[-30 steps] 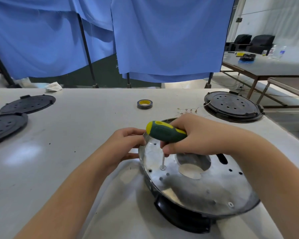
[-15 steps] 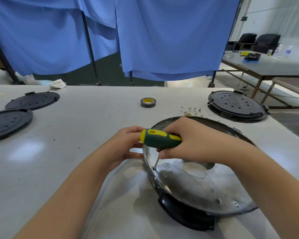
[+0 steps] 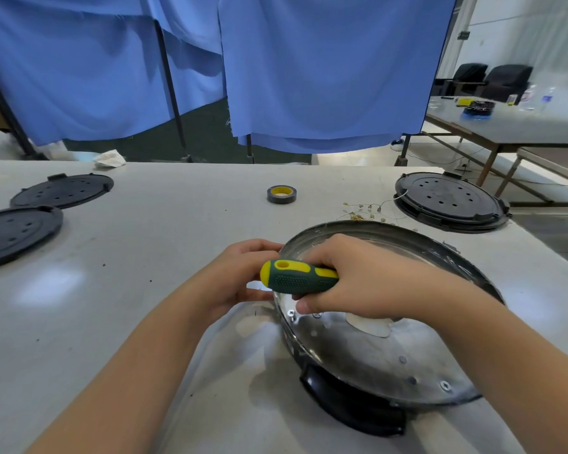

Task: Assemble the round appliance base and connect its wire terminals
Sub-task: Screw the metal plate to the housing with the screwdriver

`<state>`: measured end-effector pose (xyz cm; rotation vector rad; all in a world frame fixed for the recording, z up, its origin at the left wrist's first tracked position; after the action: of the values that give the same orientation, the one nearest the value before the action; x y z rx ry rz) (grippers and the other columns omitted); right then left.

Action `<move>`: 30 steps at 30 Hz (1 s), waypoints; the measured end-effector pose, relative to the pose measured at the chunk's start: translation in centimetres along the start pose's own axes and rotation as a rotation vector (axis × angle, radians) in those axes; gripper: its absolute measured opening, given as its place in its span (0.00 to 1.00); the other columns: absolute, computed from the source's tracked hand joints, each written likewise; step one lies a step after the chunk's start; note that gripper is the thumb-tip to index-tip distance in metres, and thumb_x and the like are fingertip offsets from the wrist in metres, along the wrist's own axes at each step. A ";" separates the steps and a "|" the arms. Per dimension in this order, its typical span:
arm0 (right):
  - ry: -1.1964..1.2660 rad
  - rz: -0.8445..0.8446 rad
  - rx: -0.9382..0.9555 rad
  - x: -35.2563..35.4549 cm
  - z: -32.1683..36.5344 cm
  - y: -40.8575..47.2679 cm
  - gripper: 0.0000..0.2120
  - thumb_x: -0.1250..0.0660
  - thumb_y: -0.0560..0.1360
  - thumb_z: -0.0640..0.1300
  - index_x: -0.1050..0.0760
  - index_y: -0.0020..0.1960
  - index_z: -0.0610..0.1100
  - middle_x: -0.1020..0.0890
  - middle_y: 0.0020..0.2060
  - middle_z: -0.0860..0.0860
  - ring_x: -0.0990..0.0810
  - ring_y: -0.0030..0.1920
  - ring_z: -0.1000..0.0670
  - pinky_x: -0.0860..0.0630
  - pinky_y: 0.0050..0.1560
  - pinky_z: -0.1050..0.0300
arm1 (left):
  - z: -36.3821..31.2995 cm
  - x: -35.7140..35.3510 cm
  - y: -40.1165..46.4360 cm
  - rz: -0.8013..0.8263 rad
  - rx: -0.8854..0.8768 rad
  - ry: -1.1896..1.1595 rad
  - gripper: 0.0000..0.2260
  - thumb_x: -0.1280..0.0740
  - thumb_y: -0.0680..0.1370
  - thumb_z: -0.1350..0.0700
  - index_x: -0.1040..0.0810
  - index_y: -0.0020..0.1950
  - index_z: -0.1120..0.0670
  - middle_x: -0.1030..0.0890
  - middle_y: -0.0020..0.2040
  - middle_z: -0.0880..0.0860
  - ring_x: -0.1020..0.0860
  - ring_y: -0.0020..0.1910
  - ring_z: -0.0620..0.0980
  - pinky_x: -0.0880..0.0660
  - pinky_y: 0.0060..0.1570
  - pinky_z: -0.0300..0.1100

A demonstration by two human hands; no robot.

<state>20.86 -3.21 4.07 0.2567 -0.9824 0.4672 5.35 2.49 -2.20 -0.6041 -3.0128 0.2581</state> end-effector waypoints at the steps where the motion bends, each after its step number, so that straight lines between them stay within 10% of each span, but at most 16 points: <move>1: 0.002 -0.003 -0.004 0.0 -0.1 0.0 0.07 0.26 0.68 0.49 0.24 0.35 0.55 0.22 0.29 0.59 0.25 0.30 0.61 0.33 0.32 0.64 | 0.0 0.1 0.0 0.006 0.000 0.005 0.11 0.30 0.66 0.55 0.15 0.46 0.50 0.15 0.44 0.53 0.17 0.40 0.46 0.22 0.33 0.39; 13: 0.096 -0.184 -0.096 1.3 -1.1 0.0 0.12 0.28 0.68 0.54 0.23 0.39 0.45 0.32 0.23 0.54 0.35 0.23 0.58 0.37 0.26 0.66 | -0.8 -1.3 -1.7 0.340 0.072 0.100 0.31 0.28 0.60 0.63 0.24 0.63 0.47 0.24 0.59 0.59 0.22 0.52 0.49 0.26 0.50 0.44; 30: 0.146 -0.194 -0.184 1.6 -1.3 0.3 0.18 0.29 0.69 0.56 0.22 0.43 0.40 0.29 0.29 0.49 0.31 0.29 0.52 0.32 0.34 0.56 | -0.8 -3.0 -1.8 0.251 0.117 0.087 0.32 0.34 0.58 0.70 0.24 0.62 0.54 0.19 0.51 0.54 0.23 0.53 0.54 0.27 0.46 0.47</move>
<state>22.39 -2.02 4.70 0.1484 -0.8422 0.2131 7.51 -0.18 -1.13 -0.9547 -2.8118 0.4057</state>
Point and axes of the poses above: each hand's wrist, its own y-axis towards the middle knuckle, its own x-axis out of the back of the hand, z = x × y, the point moved 3 cm from there along y, towards the middle knuckle
